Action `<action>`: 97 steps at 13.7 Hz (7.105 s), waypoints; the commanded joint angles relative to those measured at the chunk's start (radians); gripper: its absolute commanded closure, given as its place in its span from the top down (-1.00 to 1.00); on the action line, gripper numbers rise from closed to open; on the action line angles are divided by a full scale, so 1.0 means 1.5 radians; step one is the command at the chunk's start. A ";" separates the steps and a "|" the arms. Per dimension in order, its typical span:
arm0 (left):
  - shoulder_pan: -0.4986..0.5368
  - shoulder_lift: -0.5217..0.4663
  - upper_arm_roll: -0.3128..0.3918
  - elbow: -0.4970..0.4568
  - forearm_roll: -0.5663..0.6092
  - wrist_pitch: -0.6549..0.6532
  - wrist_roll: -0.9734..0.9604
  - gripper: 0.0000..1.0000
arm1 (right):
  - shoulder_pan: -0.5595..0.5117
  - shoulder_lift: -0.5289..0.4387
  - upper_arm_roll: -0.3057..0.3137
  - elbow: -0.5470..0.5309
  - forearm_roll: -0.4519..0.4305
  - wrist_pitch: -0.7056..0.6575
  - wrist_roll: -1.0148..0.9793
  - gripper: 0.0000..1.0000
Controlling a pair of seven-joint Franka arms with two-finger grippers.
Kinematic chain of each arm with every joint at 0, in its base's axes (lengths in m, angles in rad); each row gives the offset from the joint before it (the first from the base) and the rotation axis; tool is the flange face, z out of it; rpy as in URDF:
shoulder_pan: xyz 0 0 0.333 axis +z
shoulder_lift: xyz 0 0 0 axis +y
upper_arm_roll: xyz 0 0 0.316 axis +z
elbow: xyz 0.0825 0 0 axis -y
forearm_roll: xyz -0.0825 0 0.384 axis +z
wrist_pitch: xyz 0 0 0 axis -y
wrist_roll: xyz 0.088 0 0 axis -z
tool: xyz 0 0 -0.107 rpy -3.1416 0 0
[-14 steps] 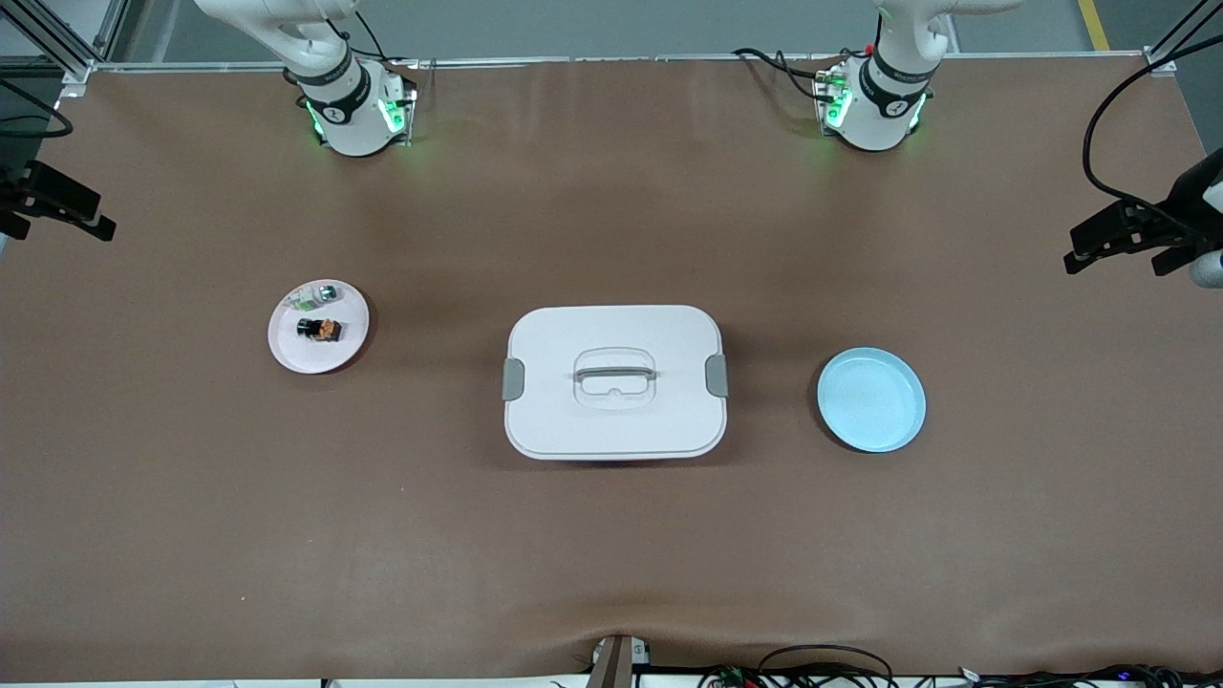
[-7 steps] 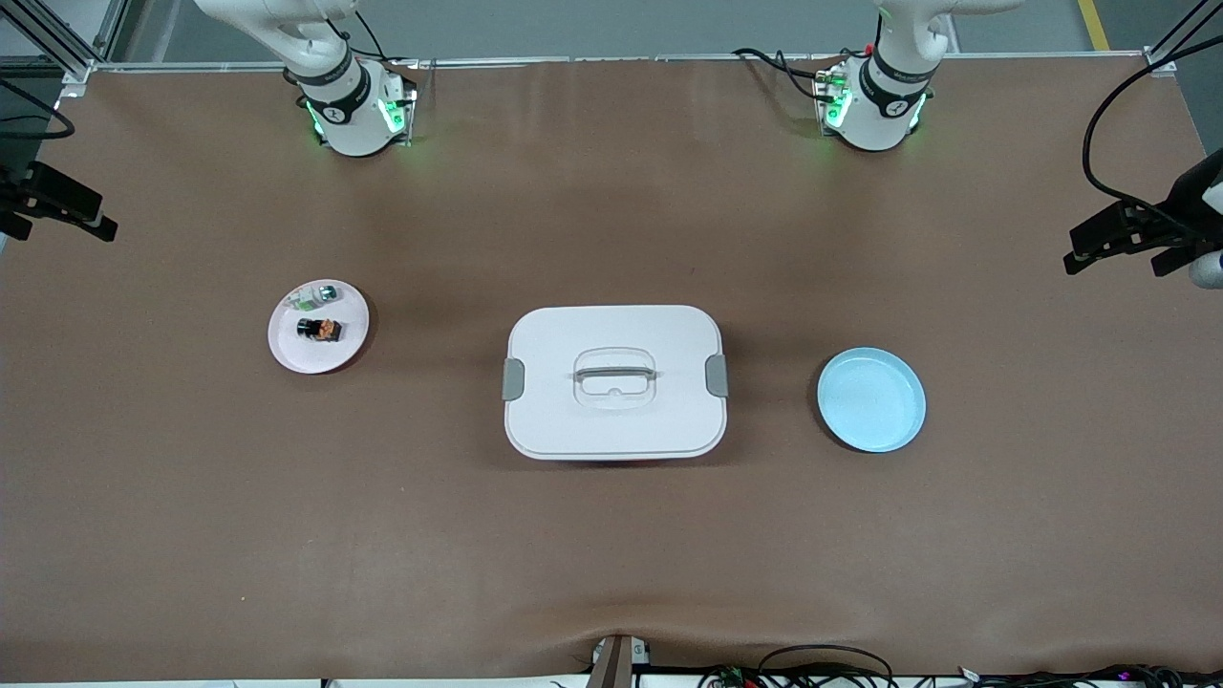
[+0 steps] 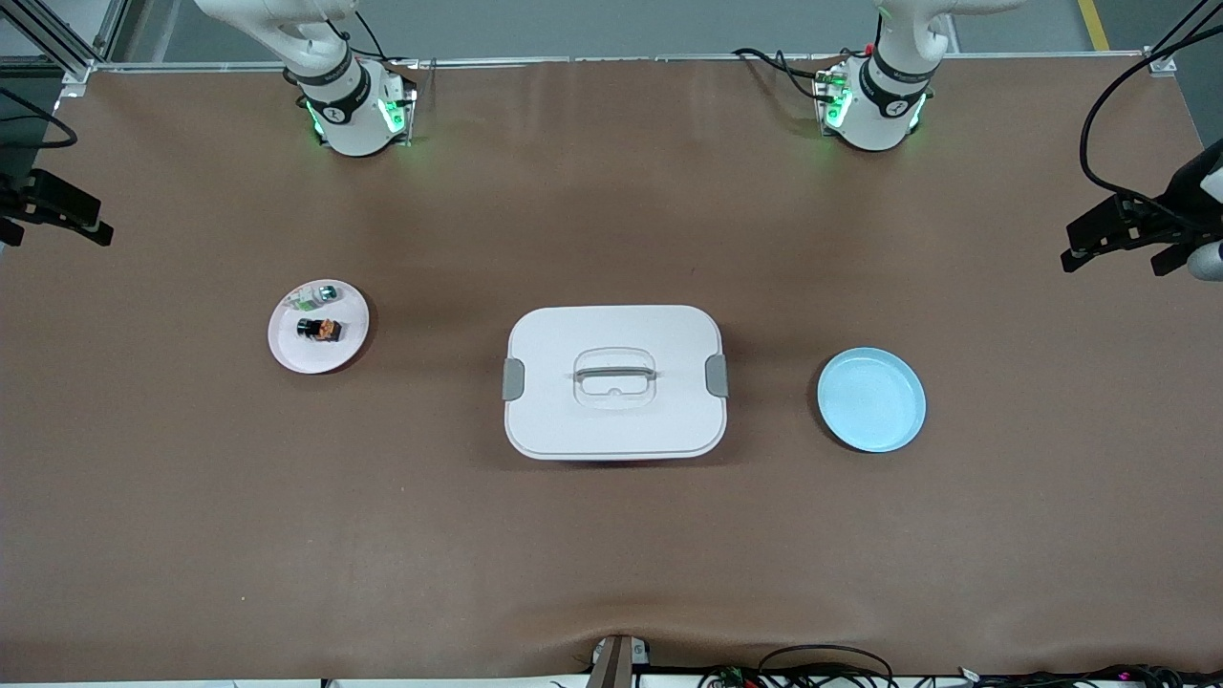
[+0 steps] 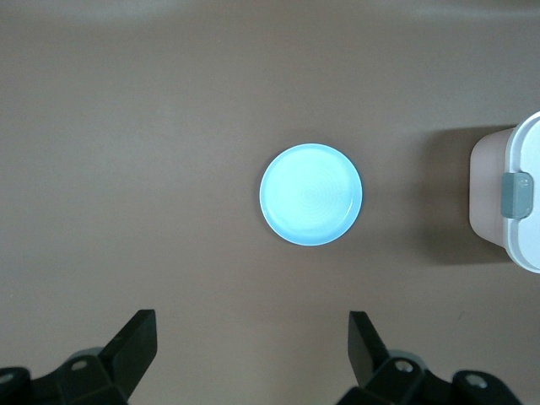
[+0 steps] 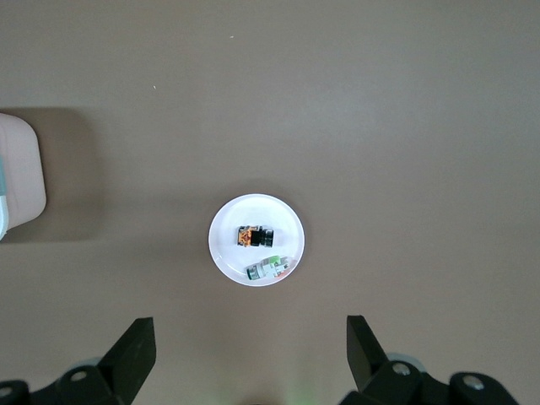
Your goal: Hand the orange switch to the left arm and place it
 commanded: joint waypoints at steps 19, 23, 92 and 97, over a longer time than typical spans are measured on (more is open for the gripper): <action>0.013 -0.081 -0.011 0.014 -0.050 -0.186 -0.018 1.00 | -0.027 -0.012 -0.002 -0.488 0.040 0.449 0.028 1.00; 0.013 -0.080 -0.034 0.015 -0.066 -0.181 -0.057 1.00 | -0.017 0.003 0.000 -0.582 0.040 0.604 0.042 1.00; -0.006 0.034 -0.088 -0.021 -0.115 -0.009 -0.151 1.00 | 0.387 0.203 0.004 0.078 0.436 0.306 1.124 -1.00; -0.008 0.054 -0.109 -0.025 -0.328 0.036 -0.165 1.00 | 0.451 0.353 0.002 0.268 0.435 0.377 1.302 -1.00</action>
